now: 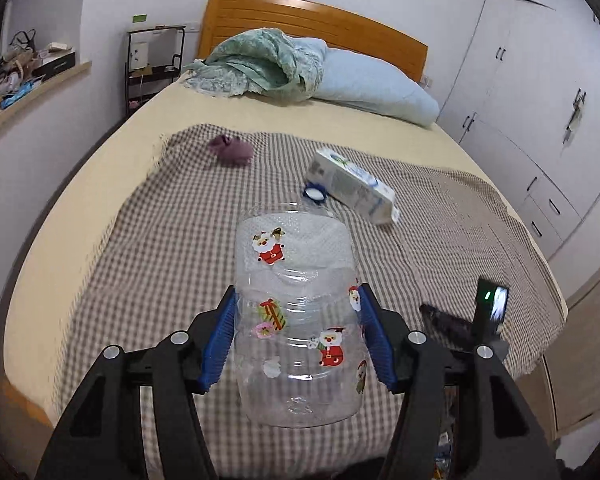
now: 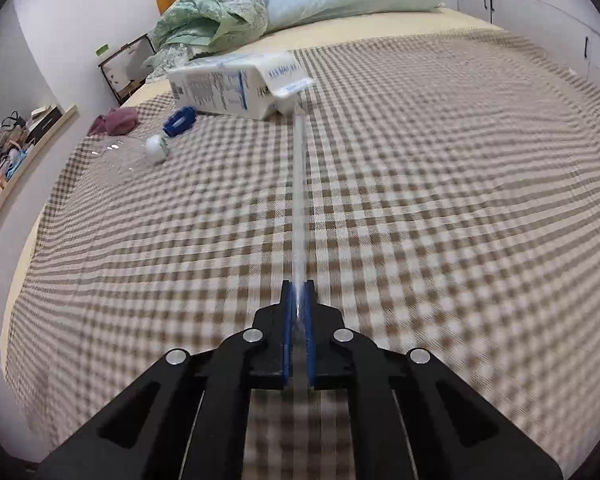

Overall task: Collect trash
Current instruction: 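Grasp the clear plastic bottle with the left tool, then carry the bottle to the bin and open the left tool, then move both tools back over the bed toward the cap and lid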

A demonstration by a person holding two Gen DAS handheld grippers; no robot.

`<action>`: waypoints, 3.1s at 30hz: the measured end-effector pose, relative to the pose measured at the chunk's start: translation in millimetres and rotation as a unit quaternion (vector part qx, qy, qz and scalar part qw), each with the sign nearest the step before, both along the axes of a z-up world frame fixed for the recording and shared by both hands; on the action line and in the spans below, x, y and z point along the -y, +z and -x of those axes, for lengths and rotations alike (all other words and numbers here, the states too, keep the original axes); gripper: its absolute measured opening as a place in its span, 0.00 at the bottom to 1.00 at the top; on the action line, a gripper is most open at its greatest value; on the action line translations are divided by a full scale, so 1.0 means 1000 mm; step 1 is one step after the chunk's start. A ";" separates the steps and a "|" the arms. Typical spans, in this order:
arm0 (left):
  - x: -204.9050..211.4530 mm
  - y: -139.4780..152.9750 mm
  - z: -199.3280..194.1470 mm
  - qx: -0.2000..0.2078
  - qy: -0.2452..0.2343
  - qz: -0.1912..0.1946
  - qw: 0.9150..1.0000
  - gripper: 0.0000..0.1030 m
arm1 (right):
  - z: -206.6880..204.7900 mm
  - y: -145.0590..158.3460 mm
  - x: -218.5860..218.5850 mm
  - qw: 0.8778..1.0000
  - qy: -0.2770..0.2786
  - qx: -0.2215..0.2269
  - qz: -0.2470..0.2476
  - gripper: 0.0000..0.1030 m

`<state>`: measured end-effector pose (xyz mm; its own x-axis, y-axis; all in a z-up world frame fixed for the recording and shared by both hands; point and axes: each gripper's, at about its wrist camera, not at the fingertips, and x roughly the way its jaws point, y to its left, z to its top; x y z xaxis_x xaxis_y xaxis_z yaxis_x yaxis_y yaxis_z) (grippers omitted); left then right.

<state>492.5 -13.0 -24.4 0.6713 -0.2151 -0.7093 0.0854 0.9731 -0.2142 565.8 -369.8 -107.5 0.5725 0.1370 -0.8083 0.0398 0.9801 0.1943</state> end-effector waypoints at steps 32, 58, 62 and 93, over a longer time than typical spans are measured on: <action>0.540 -0.452 0.180 -0.441 -0.371 -0.156 0.802 0.62 | 0.469 -0.149 0.262 0.948 -0.249 -0.191 -0.059 0.05; 0.416 -0.331 0.129 -0.335 -0.277 -0.027 0.900 0.84 | 0.395 -0.230 0.264 0.927 -0.240 -0.280 -0.076 0.62; 0.423 -0.309 0.142 -0.308 -0.325 -0.005 0.894 0.84 | 0.404 -0.186 0.254 0.934 -0.243 -0.258 -0.054 0.62; 0.080 -0.102 -0.005 -0.040 -0.121 0.085 0.988 0.84 | 0.189 0.081 0.047 0.993 -0.017 0.030 0.113 0.69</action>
<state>497.9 -93.5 -126.5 0.5283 -0.4829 -0.6984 0.2868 0.8756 -0.3886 377.2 -417.1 -26.1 0.6221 -0.0635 -0.7803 0.0679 0.9973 -0.0270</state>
